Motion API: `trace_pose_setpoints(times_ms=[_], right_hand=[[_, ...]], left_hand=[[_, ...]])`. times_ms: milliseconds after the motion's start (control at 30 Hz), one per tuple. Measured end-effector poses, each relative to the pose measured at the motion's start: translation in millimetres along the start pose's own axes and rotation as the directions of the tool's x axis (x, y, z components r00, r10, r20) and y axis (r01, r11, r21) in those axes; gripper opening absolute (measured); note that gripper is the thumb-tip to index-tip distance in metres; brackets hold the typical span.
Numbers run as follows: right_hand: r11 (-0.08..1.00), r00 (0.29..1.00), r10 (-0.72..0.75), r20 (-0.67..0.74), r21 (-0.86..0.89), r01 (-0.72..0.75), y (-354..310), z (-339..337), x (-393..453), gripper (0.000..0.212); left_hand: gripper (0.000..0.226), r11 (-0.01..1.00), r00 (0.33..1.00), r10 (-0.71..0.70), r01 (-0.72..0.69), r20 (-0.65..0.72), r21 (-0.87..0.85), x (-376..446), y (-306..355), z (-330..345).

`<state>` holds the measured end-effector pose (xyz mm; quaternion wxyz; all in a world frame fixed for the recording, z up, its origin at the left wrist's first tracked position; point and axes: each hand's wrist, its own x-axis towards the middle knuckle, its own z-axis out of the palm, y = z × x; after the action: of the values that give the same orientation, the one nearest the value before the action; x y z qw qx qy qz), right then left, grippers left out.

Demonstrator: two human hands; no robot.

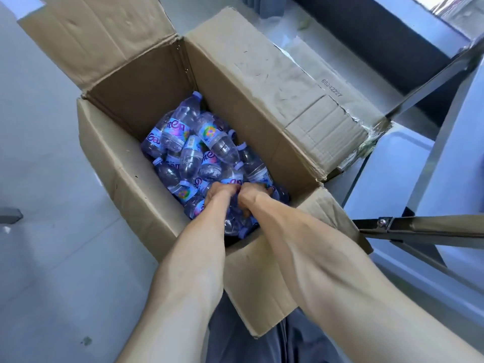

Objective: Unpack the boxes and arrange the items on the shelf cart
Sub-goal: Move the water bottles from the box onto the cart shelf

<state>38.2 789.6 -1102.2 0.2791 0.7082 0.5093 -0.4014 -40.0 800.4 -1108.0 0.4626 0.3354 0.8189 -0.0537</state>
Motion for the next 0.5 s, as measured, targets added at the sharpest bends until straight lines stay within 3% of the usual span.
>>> trace_pose_setpoints(times_ms=[133,333,400,500], right_hand=[[0.997,1.0,0.02,-0.011,0.071,-0.019,0.8,-0.3,3.9,0.053],[0.961,0.985,-0.028,-0.17,0.268,0.073,16.6,-12.2,-40.0,0.042],[0.929,0.976,-0.021,-0.218,0.356,0.1,21.0,-17.9,-60.0,0.05],[0.76,0.949,0.058,-0.309,0.63,0.159,24.6,-26.0,-88.9,0.067]], left_hand=[[0.07,1.0,1.0,-0.012,0.012,-0.015,-0.011,0.2,0.6,3.4],[0.063,1.0,0.994,-0.004,0.005,-0.105,0.015,-34.5,1.8,-30.9],[0.065,0.99,0.998,-0.04,0.033,-0.049,-0.138,-42.6,-1.4,-49.3],[0.06,0.842,0.977,-0.065,0.162,0.202,-0.514,-66.6,-14.8,-65.2]])
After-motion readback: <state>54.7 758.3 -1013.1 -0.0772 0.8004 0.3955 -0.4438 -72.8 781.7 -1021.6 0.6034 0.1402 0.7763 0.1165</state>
